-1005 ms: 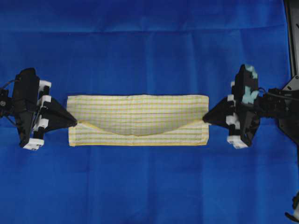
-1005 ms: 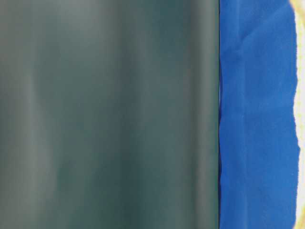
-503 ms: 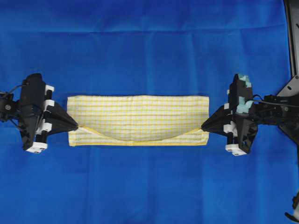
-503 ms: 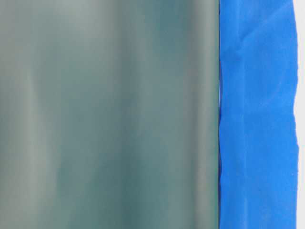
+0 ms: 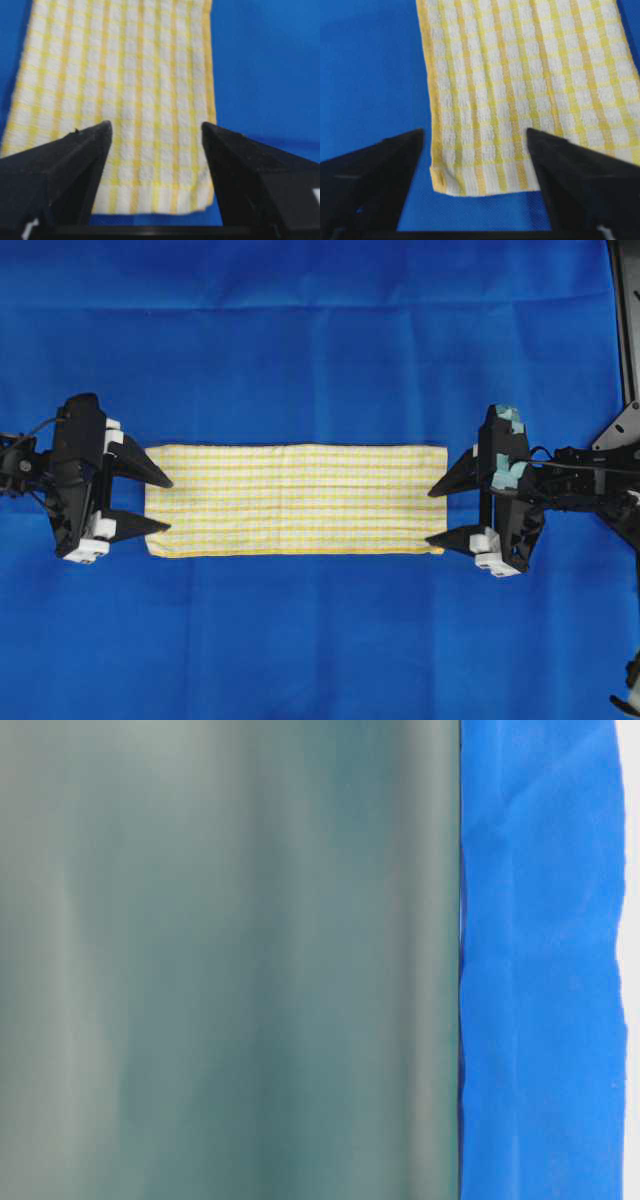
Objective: Fold the yellow towel.
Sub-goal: 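Grasp the folded strip's left and right ends with both grippers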
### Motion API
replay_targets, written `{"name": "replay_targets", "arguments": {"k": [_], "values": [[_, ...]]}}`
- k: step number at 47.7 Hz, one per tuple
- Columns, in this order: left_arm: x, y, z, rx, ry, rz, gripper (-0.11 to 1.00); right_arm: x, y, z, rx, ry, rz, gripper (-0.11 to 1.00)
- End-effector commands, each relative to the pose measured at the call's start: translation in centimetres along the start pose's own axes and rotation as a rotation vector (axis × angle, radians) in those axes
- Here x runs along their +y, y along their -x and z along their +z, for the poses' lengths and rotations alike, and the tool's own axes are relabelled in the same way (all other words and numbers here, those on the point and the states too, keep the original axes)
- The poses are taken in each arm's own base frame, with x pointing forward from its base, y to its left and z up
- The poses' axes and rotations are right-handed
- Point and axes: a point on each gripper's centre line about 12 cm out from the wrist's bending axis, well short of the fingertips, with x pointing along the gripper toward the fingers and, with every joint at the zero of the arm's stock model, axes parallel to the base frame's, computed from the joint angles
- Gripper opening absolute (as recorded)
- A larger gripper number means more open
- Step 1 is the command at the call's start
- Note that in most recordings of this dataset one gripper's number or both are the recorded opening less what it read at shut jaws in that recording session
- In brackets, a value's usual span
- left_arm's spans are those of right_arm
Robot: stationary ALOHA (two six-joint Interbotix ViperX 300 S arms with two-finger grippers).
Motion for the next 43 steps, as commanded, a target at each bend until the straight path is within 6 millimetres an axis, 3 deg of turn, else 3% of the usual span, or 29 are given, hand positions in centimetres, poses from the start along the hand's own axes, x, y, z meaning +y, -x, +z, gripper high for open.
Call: {"name": "replay_targets", "arguments": {"k": [1, 6, 20, 33, 43], "values": [[0.4, 0.3, 1.3, -0.045, 0.014, 0.012, 0.62, 0.2, 0.3, 1.1, -0.046, 0.005, 0.009, 0.84], [1.7, 0.6, 1.6, -0.055, 0.027, 0.053, 0.61, -1.1, 0.6, 1.8, -0.072, -0.003, -0.023, 0.79], [5.1, 0.8, 2.5, -0.058, -0.011, 0.17, 0.61, -5.5, 1.0, 3.7, -0.1, -0.03, -0.155, 0.8], [5.6, 0.6, 2.3, -0.045, -0.013, 0.187, 0.61, -7.2, 0.9, 4.0, -0.094, -0.058, -0.205, 0.79], [6.2, -1.0, 0.3, 0.053, -0.006, 0.202, 0.61, -8.4, -0.8, 2.8, -0.02, -0.075, -0.253, 0.79]]}}
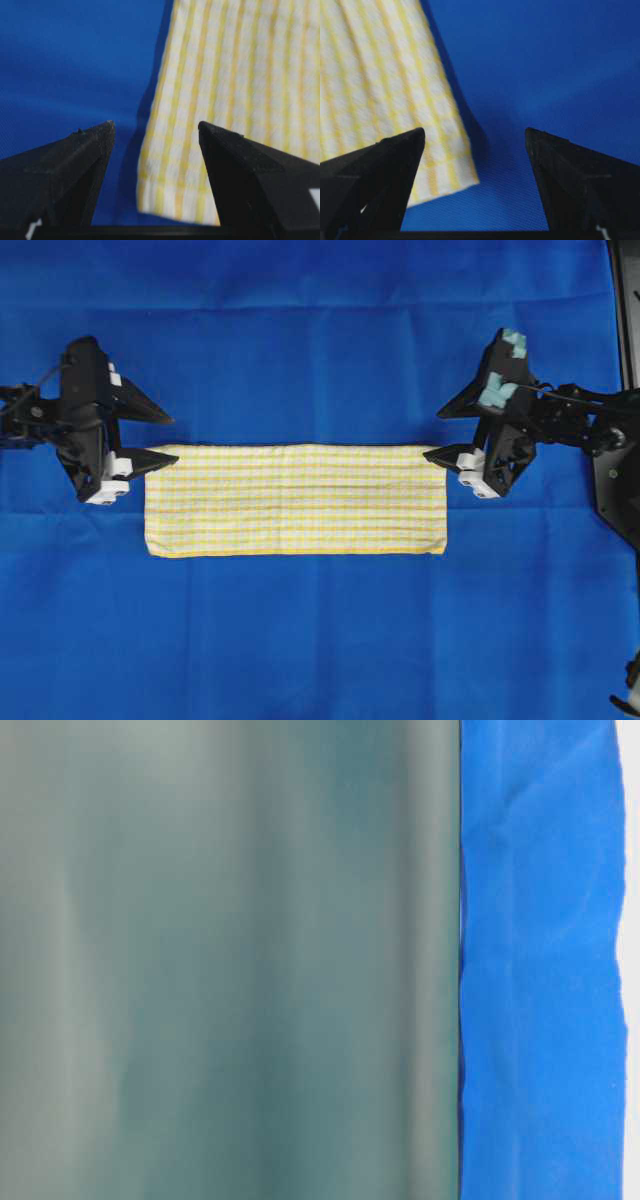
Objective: Fold the yellow towel.
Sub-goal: 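Grasp the folded strip's left and right ends with both grippers, then lift the strip and swing it vertical, right gripper moving to the top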
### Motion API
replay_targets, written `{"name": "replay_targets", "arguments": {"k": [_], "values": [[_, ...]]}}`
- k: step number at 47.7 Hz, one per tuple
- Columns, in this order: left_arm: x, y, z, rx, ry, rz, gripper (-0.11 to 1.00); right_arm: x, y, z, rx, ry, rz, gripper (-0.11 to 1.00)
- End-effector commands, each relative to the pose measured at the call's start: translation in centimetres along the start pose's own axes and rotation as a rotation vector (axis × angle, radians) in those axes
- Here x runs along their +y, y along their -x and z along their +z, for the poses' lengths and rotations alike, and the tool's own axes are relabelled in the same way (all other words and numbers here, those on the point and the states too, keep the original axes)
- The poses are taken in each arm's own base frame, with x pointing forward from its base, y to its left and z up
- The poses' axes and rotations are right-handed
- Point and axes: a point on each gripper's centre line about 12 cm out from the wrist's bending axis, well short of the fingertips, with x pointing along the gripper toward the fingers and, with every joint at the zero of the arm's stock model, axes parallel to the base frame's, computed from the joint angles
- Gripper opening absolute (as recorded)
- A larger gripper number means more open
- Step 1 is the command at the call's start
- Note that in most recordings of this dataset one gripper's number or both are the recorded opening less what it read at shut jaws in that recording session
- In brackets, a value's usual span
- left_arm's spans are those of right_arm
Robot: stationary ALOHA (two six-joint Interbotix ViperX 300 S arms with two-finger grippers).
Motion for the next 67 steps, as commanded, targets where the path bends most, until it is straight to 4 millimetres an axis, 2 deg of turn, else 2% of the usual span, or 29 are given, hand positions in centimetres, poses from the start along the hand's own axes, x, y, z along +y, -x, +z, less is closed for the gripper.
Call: {"name": "replay_targets", "arguments": {"k": [1, 12, 18, 23, 26, 29, 30, 32, 35, 37, 39, 48, 54, 67], "values": [[0.0, -0.8, 0.1, 0.012, -0.003, 0.004, 0.61, 0.1, -0.7, 0.3, 0.008, 0.0, -0.008, 0.79], [0.4, -2.3, -1.3, 0.09, -0.001, 0.019, 0.62, -0.1, -2.0, -0.5, 0.057, -0.003, -0.032, 0.79], [0.7, -2.4, -1.6, 0.104, 0.008, 0.029, 0.61, -0.2, -2.1, -0.7, 0.067, -0.003, -0.036, 0.78], [1.2, -2.4, -1.7, 0.122, 0.031, 0.046, 0.59, -0.2, -2.2, -0.7, 0.069, 0.002, -0.035, 0.73], [1.3, -2.4, -2.0, 0.152, 0.031, 0.05, 0.55, -0.2, -2.2, -0.7, 0.07, 0.01, -0.035, 0.62], [1.2, -2.4, -2.2, 0.186, 0.027, 0.05, 0.46, -0.2, -2.1, -0.7, 0.069, 0.013, -0.035, 0.46], [1.2, -2.4, -2.2, 0.196, 0.025, 0.051, 0.41, -0.2, -2.2, -0.7, 0.072, 0.013, -0.035, 0.43], [1.2, -2.5, -2.3, 0.217, 0.023, 0.052, 0.29, -0.2, -2.2, -0.7, 0.072, 0.012, -0.034, 0.26], [1.2, -2.6, -2.3, 0.231, 0.023, 0.053, 0.14, -0.2, -2.2, -0.7, 0.073, 0.011, -0.033, 0.09], [1.1, -2.7, -2.2, 0.231, 0.022, 0.052, 0.05, -0.1, -2.2, -0.7, 0.075, 0.011, -0.032, 0.02], [1.1, -2.7, -2.1, 0.228, 0.025, 0.052, 0.01, -0.1, -2.2, -0.6, 0.075, 0.009, -0.03, 0.02], [1.1, -2.5, -1.7, 0.219, 0.025, 0.051, 0.02, 0.1, -1.9, -0.3, 0.063, -0.006, -0.022, 0.02], [0.9, -1.8, -0.7, 0.194, 0.029, 0.047, 0.02, 0.4, -1.1, 0.5, 0.029, -0.012, -0.002, 0.02], [0.3, 1.7, 3.2, 0.089, 0.021, 0.024, 0.02, 1.2, 2.3, 2.7, -0.067, -0.026, 0.072, 0.02]]}}
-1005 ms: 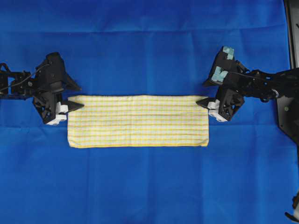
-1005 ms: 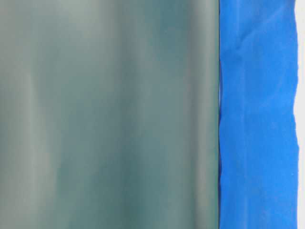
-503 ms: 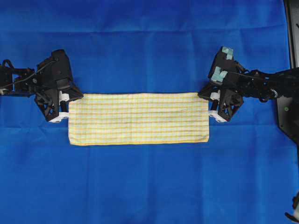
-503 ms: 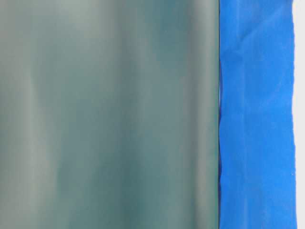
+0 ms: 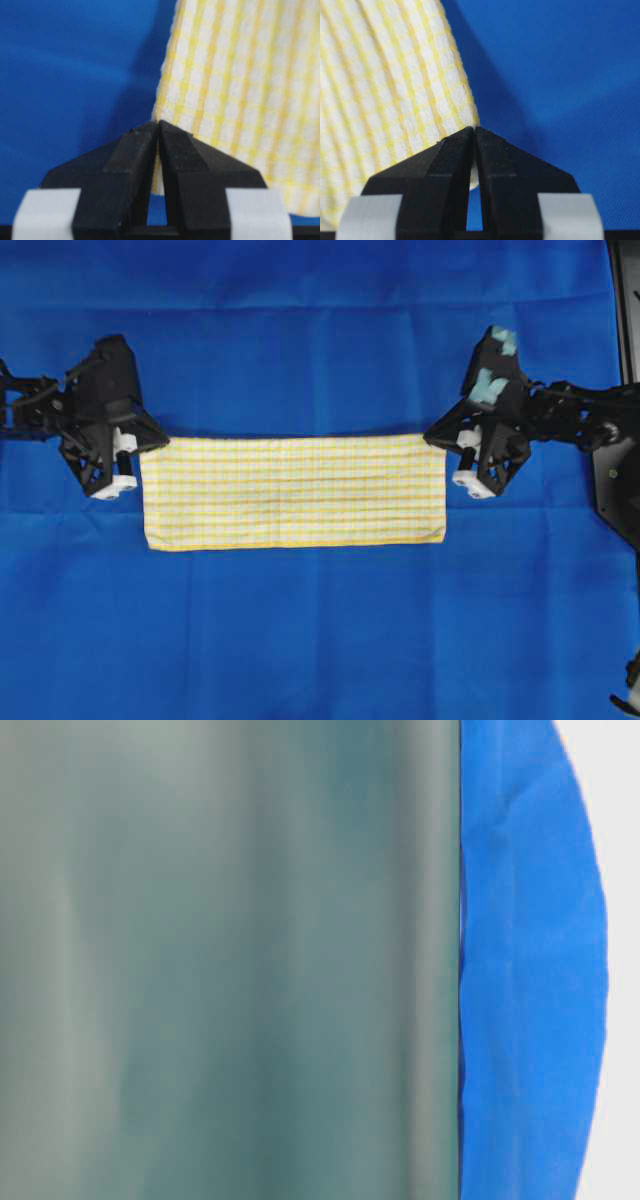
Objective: Fold the yellow towel.
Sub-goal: 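Lift the strip and swing it vertical, right gripper moving to the top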
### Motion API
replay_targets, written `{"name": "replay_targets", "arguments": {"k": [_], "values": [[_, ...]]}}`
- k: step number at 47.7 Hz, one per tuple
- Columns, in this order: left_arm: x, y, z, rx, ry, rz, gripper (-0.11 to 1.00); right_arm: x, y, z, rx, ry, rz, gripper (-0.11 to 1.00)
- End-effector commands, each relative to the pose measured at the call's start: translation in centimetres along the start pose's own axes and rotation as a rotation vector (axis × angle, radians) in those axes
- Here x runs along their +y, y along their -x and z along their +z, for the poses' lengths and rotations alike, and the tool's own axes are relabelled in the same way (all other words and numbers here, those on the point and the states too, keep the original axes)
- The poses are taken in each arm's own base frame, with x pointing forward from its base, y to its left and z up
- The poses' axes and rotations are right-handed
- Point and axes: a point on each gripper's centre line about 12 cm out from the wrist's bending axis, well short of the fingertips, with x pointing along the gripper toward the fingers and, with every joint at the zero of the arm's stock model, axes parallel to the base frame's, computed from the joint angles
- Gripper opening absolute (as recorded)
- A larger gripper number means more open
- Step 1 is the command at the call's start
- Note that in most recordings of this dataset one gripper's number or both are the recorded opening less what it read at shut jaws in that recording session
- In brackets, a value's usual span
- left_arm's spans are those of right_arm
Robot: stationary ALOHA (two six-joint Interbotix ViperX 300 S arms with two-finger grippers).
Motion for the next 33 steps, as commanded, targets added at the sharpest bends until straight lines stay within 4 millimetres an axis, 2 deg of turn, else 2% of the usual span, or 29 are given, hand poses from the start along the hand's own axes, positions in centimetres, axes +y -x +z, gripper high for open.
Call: {"name": "replay_targets", "arguments": {"k": [1, 17, 25, 33], "values": [[-0.2, 1.4, 1.8, -0.062, -0.003, -0.009, 0.02, 0.3, 1.3, 1.2, -0.05, -0.006, 0.026, 0.02], [-0.5, 4.9, 3.0, -0.157, 0.002, -0.028, 0.02, 0.8, 4.4, 2.8, -0.127, -0.001, 0.087, 0.02], [-0.5, 5.0, 3.1, -0.164, 0.01, -0.031, 0.02, 0.8, 4.3, 3.0, -0.131, -0.002, 0.084, 0.02], [-1.8, 5.0, 3.5, -0.193, -0.012, -0.072, 0.02, 0.1, 3.8, 3.9, -0.167, -0.009, 0.046, 0.02]]}}
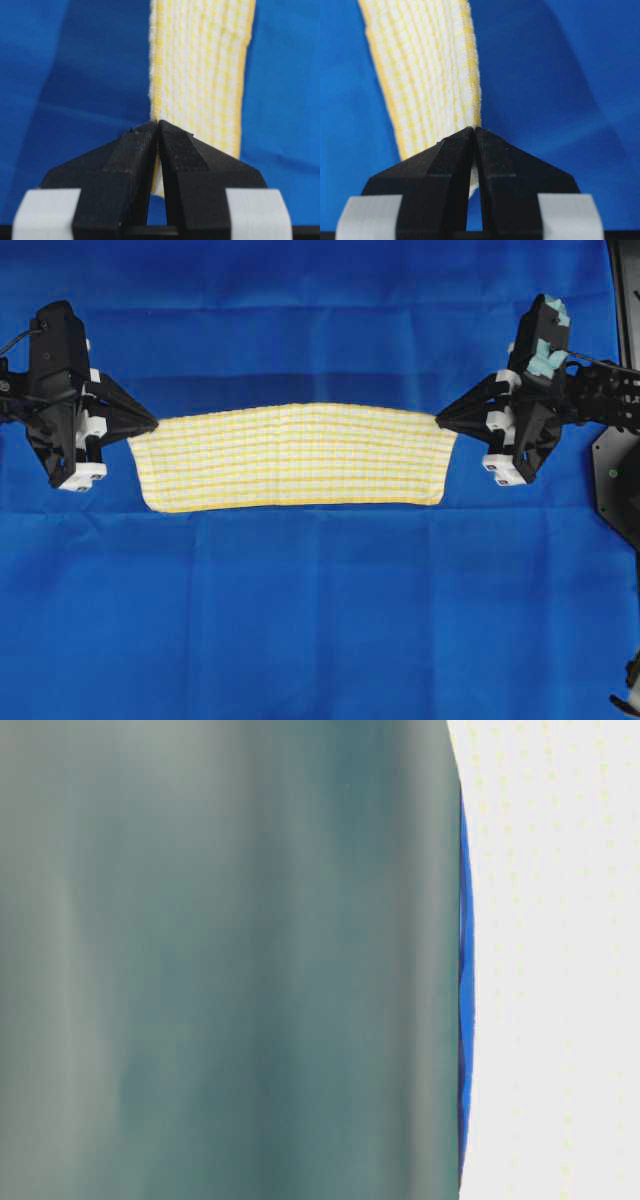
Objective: Fold the yellow towel.
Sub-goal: 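Lift the strip and swing it vertical, right gripper moving to the top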
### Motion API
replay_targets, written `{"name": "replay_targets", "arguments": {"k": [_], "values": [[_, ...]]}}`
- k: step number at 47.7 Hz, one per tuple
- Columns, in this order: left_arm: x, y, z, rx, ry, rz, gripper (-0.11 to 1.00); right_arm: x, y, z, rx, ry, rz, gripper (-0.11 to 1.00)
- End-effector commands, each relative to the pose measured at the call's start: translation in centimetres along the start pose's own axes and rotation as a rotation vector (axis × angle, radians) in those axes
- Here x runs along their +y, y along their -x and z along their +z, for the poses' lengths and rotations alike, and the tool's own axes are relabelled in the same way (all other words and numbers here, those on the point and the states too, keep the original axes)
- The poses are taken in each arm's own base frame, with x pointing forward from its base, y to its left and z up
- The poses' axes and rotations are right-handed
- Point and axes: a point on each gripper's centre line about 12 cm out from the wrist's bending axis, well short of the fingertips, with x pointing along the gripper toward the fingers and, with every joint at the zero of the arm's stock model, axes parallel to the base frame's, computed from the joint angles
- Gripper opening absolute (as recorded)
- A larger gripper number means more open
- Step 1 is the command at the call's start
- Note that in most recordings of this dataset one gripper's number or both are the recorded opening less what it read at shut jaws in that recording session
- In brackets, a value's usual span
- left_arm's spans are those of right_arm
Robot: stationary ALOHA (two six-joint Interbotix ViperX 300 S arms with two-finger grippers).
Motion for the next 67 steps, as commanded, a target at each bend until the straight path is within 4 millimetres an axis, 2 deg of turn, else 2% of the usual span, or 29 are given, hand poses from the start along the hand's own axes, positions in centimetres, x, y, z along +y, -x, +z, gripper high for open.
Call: {"name": "replay_targets", "arguments": {"k": [1, 18, 29, 38, 48, 56, 67], "values": [[-1.0, 0.0, 1.0, -0.045, -0.013, -0.034, 0.02, -0.3, -0.2, 1.6, -0.056, -0.001, -0.019, 0.02], [-7.0, -0.6, 3.1, -0.214, -0.057, -0.232, 0.02, -5.7, -1.8, 5.7, -0.132, -0.057, -0.203, 0.02], [-10.3, -3.0, 5.7, -0.255, -0.09, -0.292, 0.02, -8.6, -3.5, 9.0, -0.155, -0.05, -0.282, 0.02], [-13.3, -6.0, 9.3, -0.276, -0.143, -0.312, 0.02, -9.8, -5.0, 11.6, -0.171, -0.028, -0.305, 0.02], [-16.1, -9.0, 12.5, -0.264, -0.292, -0.305, 0.02, -10.3, -6.1, 14.0, -0.19, -0.002, -0.311, 0.02], [-17.3, -11.0, 14.0, -0.278, -0.35, -0.299, 0.02, -10.2, -6.5, 15.2, -0.206, 0.019, -0.309, 0.02], [-17.5, -13.2, 15.2, -0.288, -0.378, -0.28, 0.02, -10.2, -6.6, 15.6, -0.212, 0.031, -0.308, 0.02]]}}
